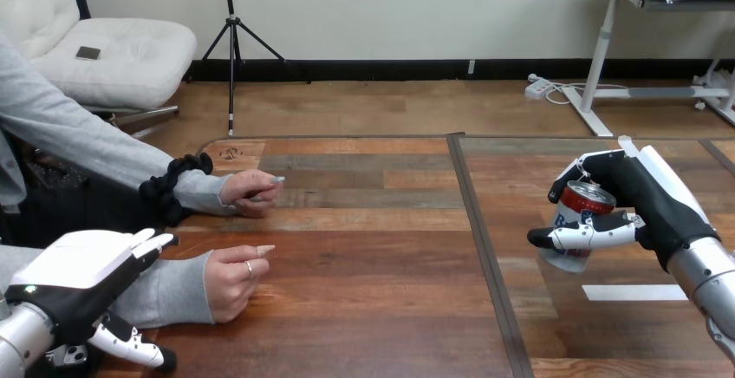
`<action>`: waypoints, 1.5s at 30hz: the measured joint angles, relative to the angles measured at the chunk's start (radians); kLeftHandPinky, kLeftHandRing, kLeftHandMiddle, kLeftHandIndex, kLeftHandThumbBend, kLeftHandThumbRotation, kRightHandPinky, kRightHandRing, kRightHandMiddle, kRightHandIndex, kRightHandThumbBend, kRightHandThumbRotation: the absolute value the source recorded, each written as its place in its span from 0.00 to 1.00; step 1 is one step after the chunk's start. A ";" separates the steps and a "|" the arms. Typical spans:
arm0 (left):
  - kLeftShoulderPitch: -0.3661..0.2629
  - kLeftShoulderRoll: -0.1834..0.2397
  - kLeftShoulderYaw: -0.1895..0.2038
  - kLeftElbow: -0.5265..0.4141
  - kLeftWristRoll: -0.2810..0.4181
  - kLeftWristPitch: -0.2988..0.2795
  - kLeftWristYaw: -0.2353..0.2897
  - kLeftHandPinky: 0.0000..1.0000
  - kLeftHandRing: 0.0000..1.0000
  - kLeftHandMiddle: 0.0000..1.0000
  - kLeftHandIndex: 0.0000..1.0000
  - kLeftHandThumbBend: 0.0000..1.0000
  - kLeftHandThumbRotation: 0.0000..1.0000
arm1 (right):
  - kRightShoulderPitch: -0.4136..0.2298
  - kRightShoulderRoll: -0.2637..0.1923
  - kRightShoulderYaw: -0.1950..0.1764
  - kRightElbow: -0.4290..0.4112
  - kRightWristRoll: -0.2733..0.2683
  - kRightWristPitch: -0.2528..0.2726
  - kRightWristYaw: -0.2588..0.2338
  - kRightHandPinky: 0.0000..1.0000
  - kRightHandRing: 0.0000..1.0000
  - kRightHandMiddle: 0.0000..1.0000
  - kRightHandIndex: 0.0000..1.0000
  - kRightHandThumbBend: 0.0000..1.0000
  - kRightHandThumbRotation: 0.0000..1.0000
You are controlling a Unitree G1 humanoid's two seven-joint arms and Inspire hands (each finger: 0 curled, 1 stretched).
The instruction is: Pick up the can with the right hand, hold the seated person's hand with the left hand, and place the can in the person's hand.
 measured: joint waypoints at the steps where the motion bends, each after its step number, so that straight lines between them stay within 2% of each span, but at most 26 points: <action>1: -0.002 0.001 -0.001 0.004 0.000 0.000 0.002 0.84 0.94 0.96 0.94 1.00 0.35 | 0.000 0.000 0.000 0.000 0.000 0.000 0.000 0.26 0.29 0.36 0.42 0.85 0.00; 14: -0.032 0.001 -0.016 0.034 -0.004 0.029 0.002 0.86 0.94 0.96 0.93 1.00 0.31 | 0.000 0.000 0.000 0.000 -0.001 0.000 0.000 0.27 0.29 0.36 0.42 0.86 0.00; 28: -0.058 0.001 -0.022 0.062 -0.012 0.052 0.008 0.83 0.90 0.93 0.89 1.00 0.20 | 0.002 0.000 0.000 0.000 0.000 0.000 0.000 0.27 0.30 0.36 0.42 0.86 0.00; 36: -0.061 0.001 -0.022 0.073 -0.010 0.061 0.040 0.80 0.88 0.90 0.87 1.00 0.17 | 0.004 0.000 0.000 0.000 0.000 0.000 0.000 0.28 0.30 0.37 0.42 0.86 0.00; 38: -0.062 0.001 -0.025 0.080 -0.006 0.061 0.058 0.79 0.87 0.89 0.86 1.00 0.17 | 0.005 0.000 0.000 0.000 0.000 0.000 0.000 0.27 0.29 0.36 0.42 0.86 0.00; 39: -0.068 0.003 -0.037 0.094 0.007 0.065 0.095 0.78 0.86 0.89 0.85 1.00 0.15 | 0.006 0.000 0.000 0.000 0.000 -0.003 0.000 0.25 0.28 0.36 0.42 0.85 0.00; 45: -0.076 0.005 -0.057 0.096 0.053 0.093 0.133 0.76 0.85 0.88 0.84 1.00 0.19 | 0.006 0.000 0.000 0.000 0.000 -0.003 0.000 0.26 0.30 0.36 0.42 0.87 0.00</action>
